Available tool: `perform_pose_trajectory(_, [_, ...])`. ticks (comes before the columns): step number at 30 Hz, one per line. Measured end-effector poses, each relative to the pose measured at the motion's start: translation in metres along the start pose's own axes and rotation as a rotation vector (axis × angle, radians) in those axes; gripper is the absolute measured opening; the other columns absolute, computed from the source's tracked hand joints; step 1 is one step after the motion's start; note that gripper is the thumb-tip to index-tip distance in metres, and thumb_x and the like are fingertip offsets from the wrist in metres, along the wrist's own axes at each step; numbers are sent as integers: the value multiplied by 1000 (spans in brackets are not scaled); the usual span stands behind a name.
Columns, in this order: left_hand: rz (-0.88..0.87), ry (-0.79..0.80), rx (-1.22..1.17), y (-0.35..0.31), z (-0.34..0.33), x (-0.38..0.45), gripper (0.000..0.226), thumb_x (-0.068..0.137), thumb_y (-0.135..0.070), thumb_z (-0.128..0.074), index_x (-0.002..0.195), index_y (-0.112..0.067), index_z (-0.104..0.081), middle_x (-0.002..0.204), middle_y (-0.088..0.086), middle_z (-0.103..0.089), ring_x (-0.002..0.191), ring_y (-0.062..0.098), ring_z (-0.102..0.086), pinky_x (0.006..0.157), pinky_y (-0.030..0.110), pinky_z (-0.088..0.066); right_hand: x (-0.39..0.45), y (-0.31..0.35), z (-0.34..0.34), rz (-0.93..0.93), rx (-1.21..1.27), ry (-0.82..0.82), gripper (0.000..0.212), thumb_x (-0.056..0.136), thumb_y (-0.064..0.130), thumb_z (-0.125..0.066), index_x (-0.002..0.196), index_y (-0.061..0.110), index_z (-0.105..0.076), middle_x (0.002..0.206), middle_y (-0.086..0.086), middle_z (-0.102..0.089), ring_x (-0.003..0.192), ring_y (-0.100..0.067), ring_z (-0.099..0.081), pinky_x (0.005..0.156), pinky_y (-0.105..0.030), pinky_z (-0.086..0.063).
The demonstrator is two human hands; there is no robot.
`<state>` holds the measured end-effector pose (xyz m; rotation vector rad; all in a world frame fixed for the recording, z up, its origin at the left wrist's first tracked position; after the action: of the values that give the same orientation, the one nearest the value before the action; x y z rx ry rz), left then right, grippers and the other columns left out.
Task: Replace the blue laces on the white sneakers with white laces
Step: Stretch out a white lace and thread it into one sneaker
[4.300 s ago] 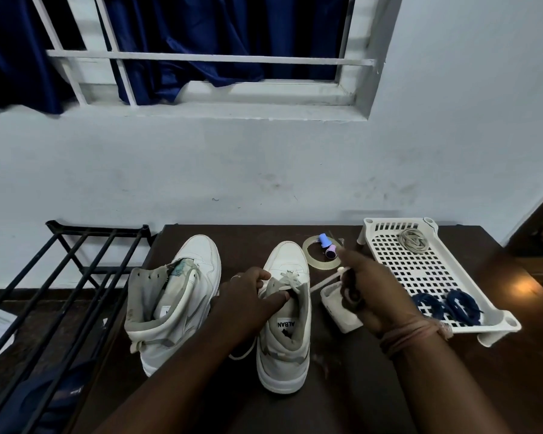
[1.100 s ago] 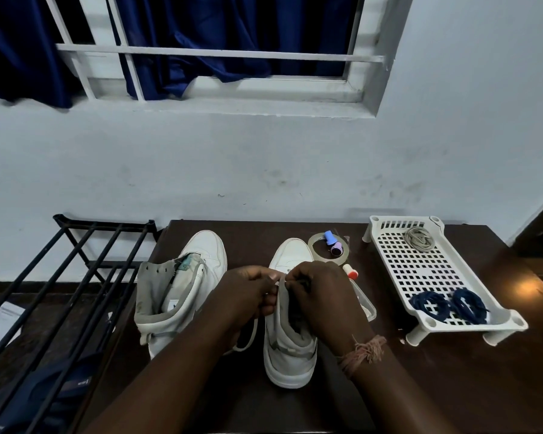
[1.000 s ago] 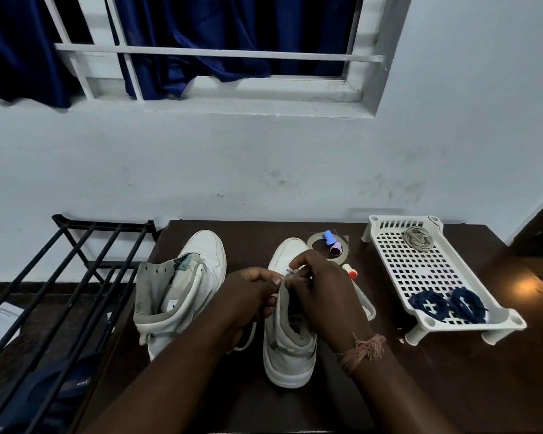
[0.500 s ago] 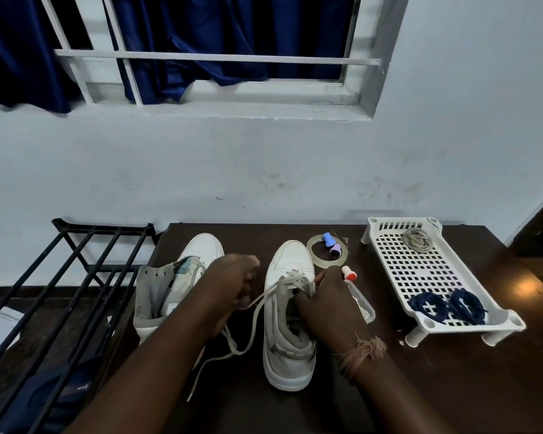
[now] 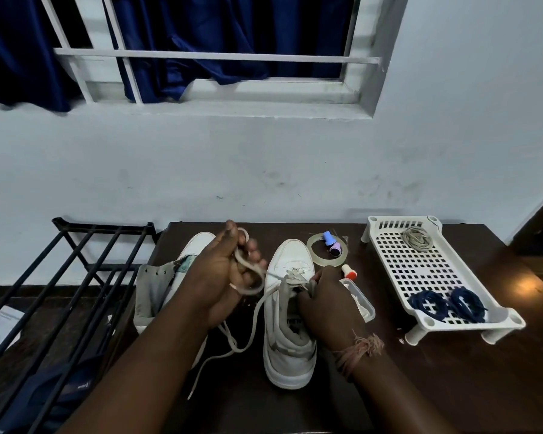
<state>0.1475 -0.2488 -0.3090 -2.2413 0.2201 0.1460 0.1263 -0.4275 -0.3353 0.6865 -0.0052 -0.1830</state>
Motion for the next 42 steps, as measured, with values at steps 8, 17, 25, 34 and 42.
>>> perform_pose_trajectory(8, [357, -81, 214, 17, 17, -7, 29, 98, -42, -58, 84, -18, -52, 59, -7, -29, 38, 3, -18, 34, 15, -13, 2, 1, -3, 27, -76, 14, 22, 94, 13, -49, 115, 4, -47, 107, -16, -61, 96, -32, -62, 78, -34, -48])
perform_pose_trajectory(17, [428, -108, 874, 43, 40, -13, 20, 102, -26, -54, 98, -9, -64, 58, -2, -49, 43, 9, -34, 36, 17, -24, 3, 4, -2, 35, -95, 18, 19, 96, 11, -48, 115, 6, -48, 109, -14, -62, 98, -31, -62, 75, -29, -44])
perform_pose_trajectory(25, [93, -124, 1348, 28, 25, -1, 30, 91, -40, -64, 73, -16, -66, 60, -6, -61, 56, 11, -54, 56, 23, -40, 2, 4, 0, 29, 100, 120, 24, 84, 29, -67, 102, 21, -53, 90, 2, -65, 81, -11, -63, 76, -34, -54])
perform_pose_trajectory(34, [-175, -99, 760, -32, -4, -7, 34, 100, -35, -59, 82, -8, -71, 79, 3, -72, 74, 15, -61, 80, 38, -49, -12, 51, 42, 338, 333, -136, 5, 88, 29, -65, 83, 32, -65, 85, 18, -66, 78, -1, -59, 82, -38, -51])
perform_pose_trajectory(42, [-9, 224, 106, -26, -48, -19, 37, 100, -5, -44, 136, -1, -55, 132, 15, -66, 123, 25, -64, 97, 32, -56, -22, 76, 13, 412, 578, 106, 10, 94, 30, -66, 103, 27, -65, 89, 9, -76, 87, -7, -71, 81, -41, -56])
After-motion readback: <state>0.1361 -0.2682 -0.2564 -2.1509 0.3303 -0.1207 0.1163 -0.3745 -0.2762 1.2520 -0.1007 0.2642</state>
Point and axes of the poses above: each hand's wrist, its own x-axis towards the middle knuckle, its own z-axis out of the back of the hand, y = z × x, the point moved 9 cm from there along x, towards the middle knuckle
